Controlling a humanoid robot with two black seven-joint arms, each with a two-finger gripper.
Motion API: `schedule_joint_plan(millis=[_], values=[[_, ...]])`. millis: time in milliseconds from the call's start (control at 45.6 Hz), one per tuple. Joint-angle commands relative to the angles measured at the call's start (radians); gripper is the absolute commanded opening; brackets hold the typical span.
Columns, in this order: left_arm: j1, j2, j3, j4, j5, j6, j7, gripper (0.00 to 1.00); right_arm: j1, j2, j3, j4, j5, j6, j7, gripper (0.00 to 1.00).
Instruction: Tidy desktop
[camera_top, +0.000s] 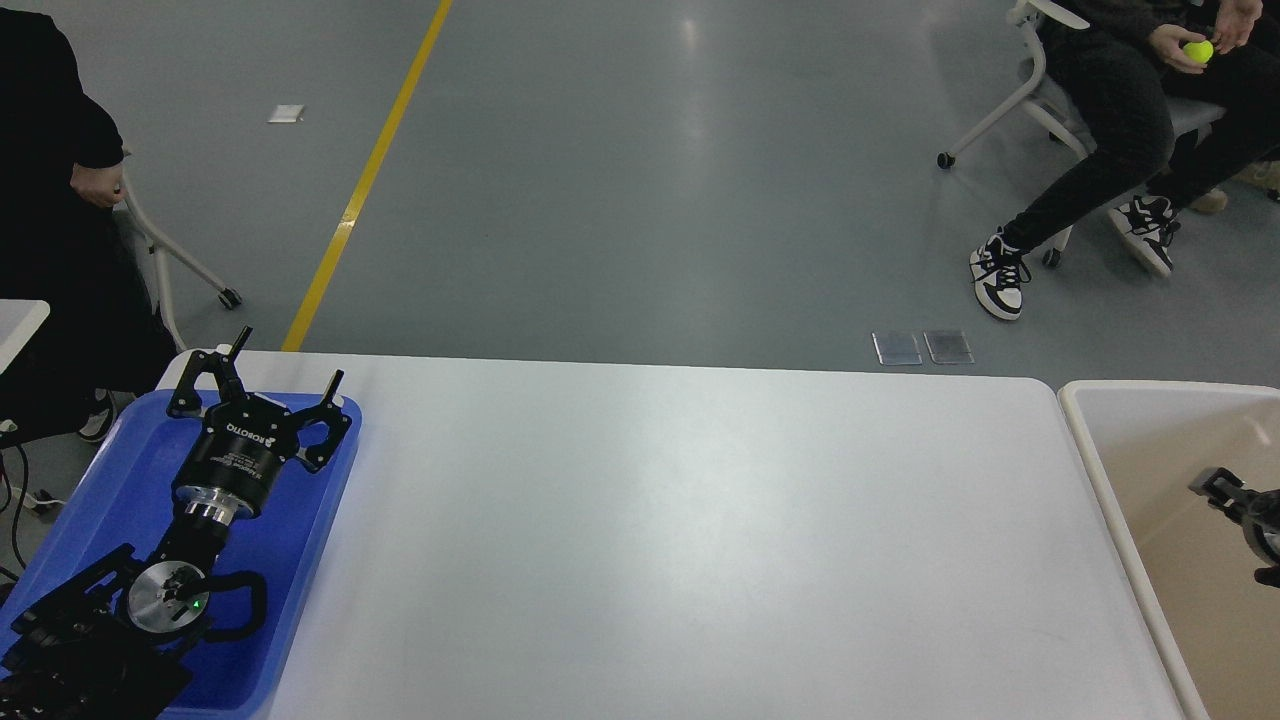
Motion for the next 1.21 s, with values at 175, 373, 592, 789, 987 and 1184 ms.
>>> schedule_joint_plan(millis=[175, 373, 592, 789, 987, 1184], values=[[0.000, 0.001, 0.000, 0.000, 0.000, 0.000, 0.000, 0.99, 0.120, -0.051, -0.157, 0.133, 0.106, 0.109, 0.003, 1.00], [0.000, 0.001, 0.000, 0.000, 0.000, 0.000, 0.000, 0.99, 0.106, -0.095, 0.014, 0.157, 0.100, 0.103, 0.005, 0.99], [0.000, 0.001, 0.000, 0.000, 0.000, 0.000, 0.000, 0.99, 0.008, -0.121, 0.460, 0.157, 0.062, 0.106, 0.003, 0.99], [0.000, 0.001, 0.000, 0.000, 0.000, 0.000, 0.000, 0.99, -0.113, -0.106, 0.741, 0.171, 0.097, 0.123, 0.005, 1.00], [0.002, 0.001, 0.000, 0.000, 0.000, 0.000, 0.000, 0.99, -0.217, -0.026, 1.008, 0.177, 0.097, 0.124, 0.005, 1.00], [0.002, 0.003, 0.000, 0.000, 0.000, 0.000, 0.000, 0.99, -0.337, 0.116, 1.321, 0.165, 0.096, 0.124, 0.006, 1.00]])
